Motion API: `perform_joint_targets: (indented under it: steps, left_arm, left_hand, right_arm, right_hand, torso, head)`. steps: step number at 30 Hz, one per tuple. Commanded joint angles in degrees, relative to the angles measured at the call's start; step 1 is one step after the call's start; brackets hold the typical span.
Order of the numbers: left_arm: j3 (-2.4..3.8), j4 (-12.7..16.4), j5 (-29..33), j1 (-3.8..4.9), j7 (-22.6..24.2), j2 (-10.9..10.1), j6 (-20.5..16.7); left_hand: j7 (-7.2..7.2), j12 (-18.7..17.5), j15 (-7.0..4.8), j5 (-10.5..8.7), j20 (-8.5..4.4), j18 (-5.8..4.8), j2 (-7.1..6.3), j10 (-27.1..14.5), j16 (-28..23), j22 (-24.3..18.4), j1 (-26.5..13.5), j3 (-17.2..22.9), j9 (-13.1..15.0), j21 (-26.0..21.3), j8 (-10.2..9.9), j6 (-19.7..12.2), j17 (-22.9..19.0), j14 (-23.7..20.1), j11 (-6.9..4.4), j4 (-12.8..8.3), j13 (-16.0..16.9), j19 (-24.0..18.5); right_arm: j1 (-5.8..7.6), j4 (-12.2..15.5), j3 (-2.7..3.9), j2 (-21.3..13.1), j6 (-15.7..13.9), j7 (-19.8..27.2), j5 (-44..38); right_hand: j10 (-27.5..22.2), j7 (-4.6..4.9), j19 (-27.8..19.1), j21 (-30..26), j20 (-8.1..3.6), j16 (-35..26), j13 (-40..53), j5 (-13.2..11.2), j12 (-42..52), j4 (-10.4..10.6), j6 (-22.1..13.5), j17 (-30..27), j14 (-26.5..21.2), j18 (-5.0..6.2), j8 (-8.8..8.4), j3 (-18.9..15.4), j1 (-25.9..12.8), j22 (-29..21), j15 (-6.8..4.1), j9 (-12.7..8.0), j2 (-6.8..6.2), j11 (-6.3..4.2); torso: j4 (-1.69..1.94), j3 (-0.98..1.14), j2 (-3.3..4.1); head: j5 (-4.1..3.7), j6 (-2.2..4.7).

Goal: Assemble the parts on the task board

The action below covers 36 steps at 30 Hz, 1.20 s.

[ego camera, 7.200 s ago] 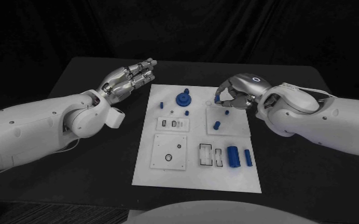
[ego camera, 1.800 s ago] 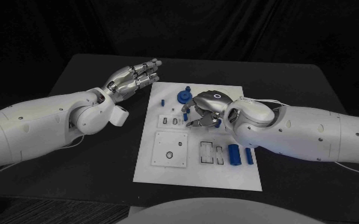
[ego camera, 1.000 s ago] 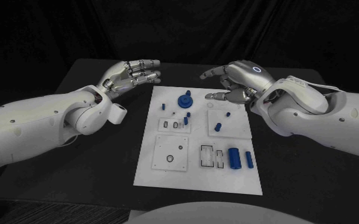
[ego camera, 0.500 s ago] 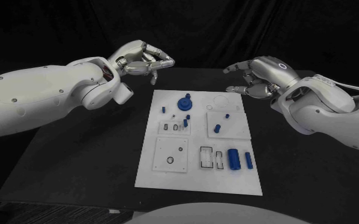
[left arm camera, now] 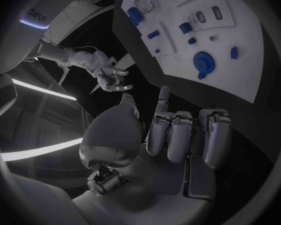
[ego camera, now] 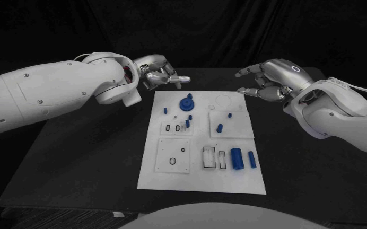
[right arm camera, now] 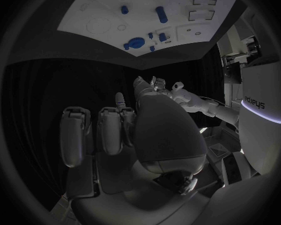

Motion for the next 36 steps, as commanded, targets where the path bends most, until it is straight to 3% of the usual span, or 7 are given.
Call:
perform_joint_targets:
  steps: [1, 12, 15, 21, 25, 32, 36]
  left_arm:
    - [0.05, -0.03, -5.08, 0.13, -12.73, 1.35, 6.7]
    - [0.06, -2.02, -5.81, 0.08, -22.89, 6.79, 11.83]
    - [0.06, -2.52, -5.83, 0.06, -23.89, 7.47, 12.14]
    - [0.06, -3.64, -5.86, 0.0, -25.01, 8.74, 13.4]
    - [0.06, -4.06, -5.86, -0.06, -25.12, 9.33, 14.95]
    - [0.05, -4.83, -5.86, -0.24, -23.26, 9.99, 15.88]
    - [0.05, -5.17, -5.86, -0.31, -21.56, 10.21, 15.48]
  left_hand:
    - [-0.02, 0.2, -0.37, 0.02, -0.17, -0.64, 0.23, 5.87, 0.15, 9.65, -1.3, -0.43, 0.63, 0.33, 0.46, 0.02, 15.05, 6.06, -0.48, -0.06, 15.05, 0.68]
    - [-1.46, 0.2, -1.57, 3.35, -1.25, -0.88, 1.91, 5.87, 0.15, 10.74, 0.71, 2.06, 7.1, 0.61, 3.96, 1.56, 15.05, 6.06, -1.81, -1.62, 15.05, 1.89]
    - [-2.15, 0.2, -2.32, 5.47, -1.92, -1.02, 1.72, 5.87, 0.15, 11.26, 1.75, 2.87, 9.64, 0.75, 5.35, 1.89, 15.05, 6.06, -2.52, -2.64, 15.05, 2.52]
    - [-2.5, 0.2, -2.79, 5.48, -2.42, -1.08, 1.8, 5.87, 0.15, 11.46, 1.63, 3.24, 11.46, 0.77, 5.87, 1.79, 15.05, 6.06, -2.94, -2.8, 15.05, 2.79]
    - [-1.62, 0.2, -2.53, 4.32, -2.41, -1.01, 2.01, 5.87, 0.15, 11.17, 2.31, 4.13, 11.05, 0.58, 2.16, -0.64, 15.05, 6.06, -2.39, -3.82, 15.05, 2.55]
    - [2.52, 0.2, 0.55, 2.24, 0.54, -0.79, 2.28, 5.87, 0.15, 10.44, 2.22, 5.6, 3.52, 0.03, -10.73, -8.48, 15.05, 6.06, 1.02, -6.14, 15.05, 1.73]
    - [0.86, 0.2, -0.48, 2.09, -0.1, -0.59, 2.23, 5.87, 0.15, 10.0, 2.09, 6.14, -1.33, -0.29, -15.35, -17.7, 15.05, 6.06, -0.53, -7.17, 15.05, 1.16]
  right_arm:
    - [-0.62, 0.58, 0.02, -0.5, -1.83, 1.84, -1.78]
    - [-1.48, 1.29, 0.02, -1.6, -3.13, 1.32, -3.14]
    - [-1.69, 1.52, 0.02, -1.96, -3.2, 1.15, -3.17]
    - [-2.74, 1.64, 0.02, -2.65, -3.69, 0.98, -3.22]
    - [-3.25, 1.42, 0.02, -2.87, -3.86, 0.82, -3.23]
    - [-3.65, 1.09, 0.02, -3.02, -4.19, 0.42, -3.23]
    - [-3.93, 0.78, 0.02, -2.99, -4.17, 0.24, -3.21]
  right_hand:
    - [2.65, 0.02, 3.85, 0.32, 0.19, 0.33, 0.89, 0.31, 0.1, 0.09, 0.55, 0.08, 3.4, -1.12, 0.4, -0.15, 0.03, 13.61, 0.13, -0.09, 0.48, 0.34]
    - [2.78, 0.43, 3.92, 0.47, 0.31, 0.52, 0.92, 1.71, 0.29, 0.19, 2.59, 0.19, 3.41, -1.15, 0.97, -0.42, -0.57, 13.66, 0.3, -0.32, 1.25, 0.63]
    - [2.77, 0.53, 3.9, 0.46, 0.39, 0.56, 0.83, 3.35, 0.29, 0.08, 3.14, 0.14, 3.4, -1.15, 0.99, -0.29, -0.48, 13.65, 0.37, -0.51, 1.67, 0.73]
    - [2.74, 0.61, 3.87, 0.41, 0.43, 0.55, 0.67, 3.8, 0.2, 0.16, 3.54, 0.05, 3.38, -1.13, 1.07, -0.3, -0.62, 13.63, 0.42, -0.58, 1.86, 0.79]
    - [2.67, 0.67, 3.81, 0.3, 0.46, 0.44, 0.37, 4.16, 0.0, 0.21, 3.85, -0.22, 3.32, -1.1, 1.13, -0.29, -0.71, 13.59, 0.45, -0.62, 2.01, 0.84]
    - [2.73, 0.71, 3.85, 0.37, 0.49, 0.52, 0.53, 4.54, 0.14, 0.16, 4.08, -0.08, 3.34, -1.12, 1.15, -0.24, -0.68, 13.62, 0.47, -0.67, 2.1, 0.91]
    - [2.74, 0.73, 3.84, 0.35, 0.51, 0.52, 0.48, 4.88, 0.12, 0.07, 4.18, -0.11, 3.33, -1.12, 1.11, -0.17, -0.56, 13.61, 0.49, -0.75, 2.17, 0.94]
  torso:
    - [-0.01, 0.2, -0.05]
    - [0.02, 0.13, -0.08]
    - [-0.18, 0.34, -0.04]
    - [-0.15, 0.55, -0.08]
    - [-0.23, 0.67, -0.11]
    - [-0.57, 1.3, -0.21]
    - [-0.73, 1.62, -0.27]
  head:
    - [-0.23, -0.43]
    - [-0.19, -1.61]
    - [-0.03, -1.97]
    - [0.41, -1.97]
    - [0.74, -1.97]
    - [1.23, -1.97]
    - [1.27, -1.97]
